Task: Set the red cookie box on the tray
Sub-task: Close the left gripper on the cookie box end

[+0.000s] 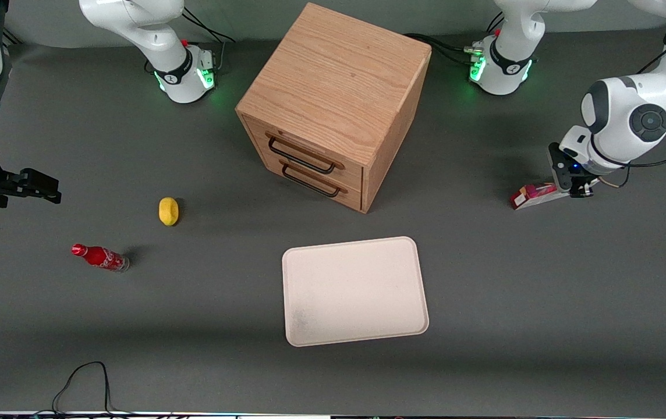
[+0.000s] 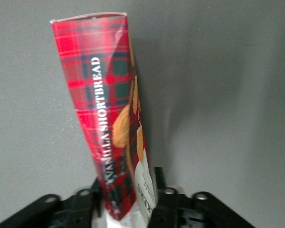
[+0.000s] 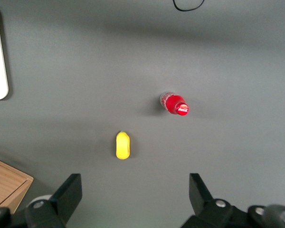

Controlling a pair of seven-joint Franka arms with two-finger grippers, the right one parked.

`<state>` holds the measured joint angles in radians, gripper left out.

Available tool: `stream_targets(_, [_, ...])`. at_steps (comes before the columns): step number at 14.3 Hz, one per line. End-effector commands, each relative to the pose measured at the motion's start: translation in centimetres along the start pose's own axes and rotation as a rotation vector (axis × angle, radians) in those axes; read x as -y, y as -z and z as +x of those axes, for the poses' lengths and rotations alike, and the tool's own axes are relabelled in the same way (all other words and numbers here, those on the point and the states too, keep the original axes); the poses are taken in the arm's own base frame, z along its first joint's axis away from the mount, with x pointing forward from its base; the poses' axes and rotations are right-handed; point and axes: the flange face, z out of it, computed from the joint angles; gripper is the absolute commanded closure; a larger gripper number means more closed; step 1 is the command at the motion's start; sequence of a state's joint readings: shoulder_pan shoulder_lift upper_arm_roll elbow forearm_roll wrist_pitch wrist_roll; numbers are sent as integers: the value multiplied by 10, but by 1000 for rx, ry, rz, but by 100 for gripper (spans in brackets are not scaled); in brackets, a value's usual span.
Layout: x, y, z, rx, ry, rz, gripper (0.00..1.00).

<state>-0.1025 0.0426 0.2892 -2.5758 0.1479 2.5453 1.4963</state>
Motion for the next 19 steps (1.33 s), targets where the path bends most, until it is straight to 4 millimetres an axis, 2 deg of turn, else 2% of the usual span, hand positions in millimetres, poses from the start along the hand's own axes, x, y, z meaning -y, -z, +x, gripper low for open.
stream_targets(1, [0, -4, -1, 2, -17, 7, 100])
stream_targets(6, [3, 1, -1, 1, -15, 12, 100])
stream_targets(8, [10, 14, -3, -6, 6, 2, 100])
stream_targets(9, [19, 28, -7, -5, 17, -30, 100])
stream_targets(11, [43, 71, -12, 9, 19, -92, 100])
stream_targets(14, [72, 156, -17, 28, 9, -160, 100])
stream_targets(17, [86, 239, -20, 42, 23, -176, 100])
stream_targets(19, [91, 282, -23, 44, 48, -154, 100])
